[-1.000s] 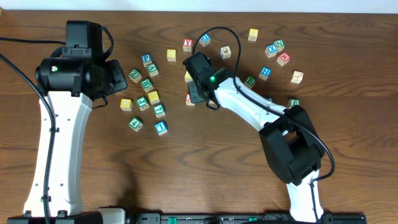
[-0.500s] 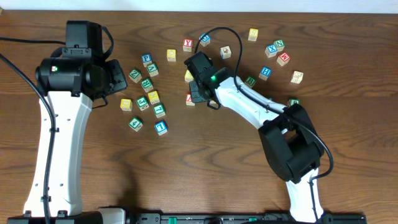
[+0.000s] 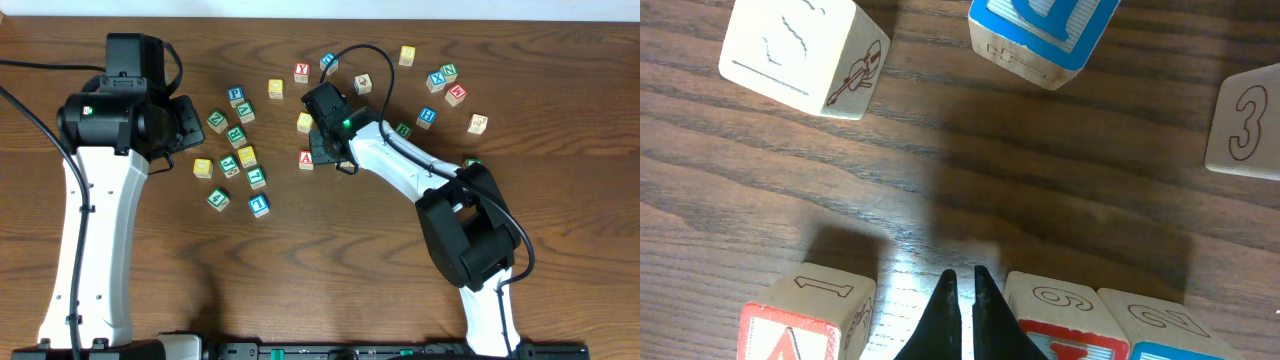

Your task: Spell out AI2

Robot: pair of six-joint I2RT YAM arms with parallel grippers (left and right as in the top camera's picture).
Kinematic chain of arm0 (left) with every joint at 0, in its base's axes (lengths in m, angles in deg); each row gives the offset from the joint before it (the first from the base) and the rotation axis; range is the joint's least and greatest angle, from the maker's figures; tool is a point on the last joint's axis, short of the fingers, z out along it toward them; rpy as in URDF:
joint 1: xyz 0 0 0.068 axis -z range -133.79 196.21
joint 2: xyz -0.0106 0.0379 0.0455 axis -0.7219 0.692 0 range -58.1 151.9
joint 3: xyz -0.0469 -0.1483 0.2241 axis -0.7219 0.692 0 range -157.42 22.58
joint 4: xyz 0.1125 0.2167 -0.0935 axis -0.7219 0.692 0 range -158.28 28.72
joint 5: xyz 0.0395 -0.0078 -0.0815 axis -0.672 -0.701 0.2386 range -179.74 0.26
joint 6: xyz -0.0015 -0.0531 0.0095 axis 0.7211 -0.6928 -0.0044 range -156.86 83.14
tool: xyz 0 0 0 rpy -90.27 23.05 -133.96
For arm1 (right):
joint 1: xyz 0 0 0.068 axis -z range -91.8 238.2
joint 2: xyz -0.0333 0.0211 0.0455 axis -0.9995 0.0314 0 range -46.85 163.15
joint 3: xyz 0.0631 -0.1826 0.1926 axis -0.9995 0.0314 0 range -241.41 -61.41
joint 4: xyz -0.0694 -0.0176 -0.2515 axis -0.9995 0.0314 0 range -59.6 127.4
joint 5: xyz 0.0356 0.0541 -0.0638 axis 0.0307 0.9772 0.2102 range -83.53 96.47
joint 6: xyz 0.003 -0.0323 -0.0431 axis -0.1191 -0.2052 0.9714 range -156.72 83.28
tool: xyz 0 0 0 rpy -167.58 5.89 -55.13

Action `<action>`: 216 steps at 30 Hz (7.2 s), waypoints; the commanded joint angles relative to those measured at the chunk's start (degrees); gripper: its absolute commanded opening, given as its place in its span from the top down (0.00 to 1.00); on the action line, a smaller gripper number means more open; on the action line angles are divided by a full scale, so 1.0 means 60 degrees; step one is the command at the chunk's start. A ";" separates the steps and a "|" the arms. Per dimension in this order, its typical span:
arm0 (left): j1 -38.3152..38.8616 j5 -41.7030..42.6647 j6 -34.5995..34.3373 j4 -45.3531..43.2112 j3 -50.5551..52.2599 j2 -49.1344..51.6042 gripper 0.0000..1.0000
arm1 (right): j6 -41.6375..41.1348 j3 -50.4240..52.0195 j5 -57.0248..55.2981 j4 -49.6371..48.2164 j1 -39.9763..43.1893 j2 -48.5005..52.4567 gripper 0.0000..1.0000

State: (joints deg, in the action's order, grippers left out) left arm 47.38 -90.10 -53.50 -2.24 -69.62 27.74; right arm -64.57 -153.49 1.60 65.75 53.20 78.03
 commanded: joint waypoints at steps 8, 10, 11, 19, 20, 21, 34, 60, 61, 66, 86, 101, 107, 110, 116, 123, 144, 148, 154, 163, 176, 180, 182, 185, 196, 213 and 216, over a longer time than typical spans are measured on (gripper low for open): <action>-0.0047 -0.0120 0.0087 0.0025 -0.0146 0.0044 0.58 | -0.0138 -0.0025 0.0015 0.0109 0.0208 -0.0816 0.99; -0.0047 -0.0120 0.0087 0.0025 -0.0146 0.0044 0.58 | -0.0138 -0.0025 0.0011 0.0233 0.0306 -0.1151 0.99; -0.0047 -0.0120 0.0087 0.0025 -0.0146 0.0044 0.58 | -0.0138 -0.0025 0.0011 0.0310 0.0357 -0.1282 0.99; -0.0047 -0.0120 0.0087 0.0025 -0.0146 0.0044 0.58 | -0.0860 0.0044 -0.0430 0.2044 0.1002 -0.1490 0.99; -0.0047 -0.0120 0.0087 0.0025 -0.0146 0.0044 0.58 | -0.0860 0.0087 -0.0430 0.2200 0.1122 -0.1490 0.99; -0.0047 -0.0120 0.0087 0.0025 -0.0146 0.0044 0.58 | -0.0860 0.0138 -0.0423 0.2280 0.1217 -0.1490 0.99; -0.0047 -0.0120 0.0087 0.0025 -0.0146 0.0044 0.58 | -0.0929 0.1945 0.0084 0.0594 0.1311 -0.1453 0.99; -0.0047 -0.0120 0.0087 0.0025 -0.0146 0.0044 0.59 | -0.0827 0.2375 0.0080 -0.0612 0.1246 -0.1453 0.99; -0.0047 -0.0120 0.0087 0.0025 -0.0146 0.0044 0.58 | -0.0805 0.2375 0.0080 -0.0630 0.1246 -0.1453 0.99; -0.0047 -0.0120 0.0087 0.0025 -0.0146 0.0044 0.59 | -0.0776 0.2375 0.0084 -0.0703 0.1246 -0.1450 0.99; -0.0047 -0.0120 0.0087 0.0025 -0.0146 0.0044 0.59 | 0.0204 0.2116 -0.0095 -0.0492 0.1468 -0.1632 0.96; -0.0047 -0.0120 0.0087 0.0025 -0.0146 0.0044 0.58 | 0.0058 0.1239 0.1872 -0.1475 0.0470 -0.1880 0.98; -0.0047 -0.0120 0.0087 0.0025 -0.0146 0.0044 0.58 | -0.0393 0.1239 0.1989 -0.2244 -0.0149 -0.1552 0.99; -0.0047 -0.0120 0.0087 0.0025 -0.0146 0.0044 0.58 | -0.0393 0.1235 0.2080 -0.2641 -0.0284 -0.1304 0.99; -0.0047 -0.0120 0.0087 0.0025 -0.0146 0.0044 0.58 | -0.0433 0.1224 0.2557 -0.3115 -0.0404 -0.0721 0.99; -0.0047 -0.0120 0.0087 0.0025 -0.0146 0.0044 0.58 | -0.0375 0.1224 0.2845 -0.3115 -0.0433 -0.0324 0.99; -0.0047 -0.0120 0.0087 0.0025 -0.0146 0.0044 0.58 | 0.0229 0.0761 0.2084 -0.1829 -0.0426 -0.0328 0.99; -0.0047 -0.0120 0.0087 0.0025 -0.0146 0.0044 0.58 | 0.0229 0.0729 0.1905 -0.1792 -0.0423 -0.0328 0.99; -0.0047 -0.0120 0.0087 0.0025 -0.0146 0.0044 0.58 | 0.0226 0.0729 0.1636 -0.1785 -0.0415 -0.0328 0.99; -0.0047 -0.0120 0.0087 0.0025 -0.0146 0.0044 0.59 | 0.0226 0.0729 0.1468 -0.1708 -0.0415 -0.0328 0.99; -0.0047 -0.0120 0.0087 0.0025 -0.0146 0.0044 0.58 | -0.0098 0.0652 0.0845 -0.1712 -0.0408 -0.0328 0.99; -0.0047 -0.0120 0.0087 0.0025 -0.0146 0.0044 0.59 | -0.0339 0.0648 0.0561 -0.1716 -0.0408 -0.0328 0.99; -0.0047 -0.0120 0.0087 0.0025 -0.0146 0.0044 0.58 | -0.0357 0.0648 0.0543 -0.1756 -0.0408 -0.0328 0.99; -0.0047 -0.0120 0.0087 0.0025 -0.0146 0.0044 0.59 | -0.0488 0.0648 0.0481 -0.1781 -0.0419 -0.0328 0.99; -0.0047 -0.0120 0.0087 0.0025 -0.0146 0.0044 0.59 | -0.1075 0.0648 0.0036 -0.1672 -0.0433 -0.0328 0.99; -0.0047 -0.0120 0.0087 0.0025 -0.0146 0.0044 0.58 | -0.1060 0.0386 0.0058 -0.1446 -0.0404 -0.0506 0.98; -0.0047 -0.0120 0.0087 0.0025 -0.0146 0.0044 0.59 | -0.0987 0.0255 0.0058 -0.1151 -0.0331 -0.0889 0.98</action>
State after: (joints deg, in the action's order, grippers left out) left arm 47.38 -90.10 -53.50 -2.24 -69.62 27.74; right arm -70.23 -150.01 2.67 58.06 50.95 75.84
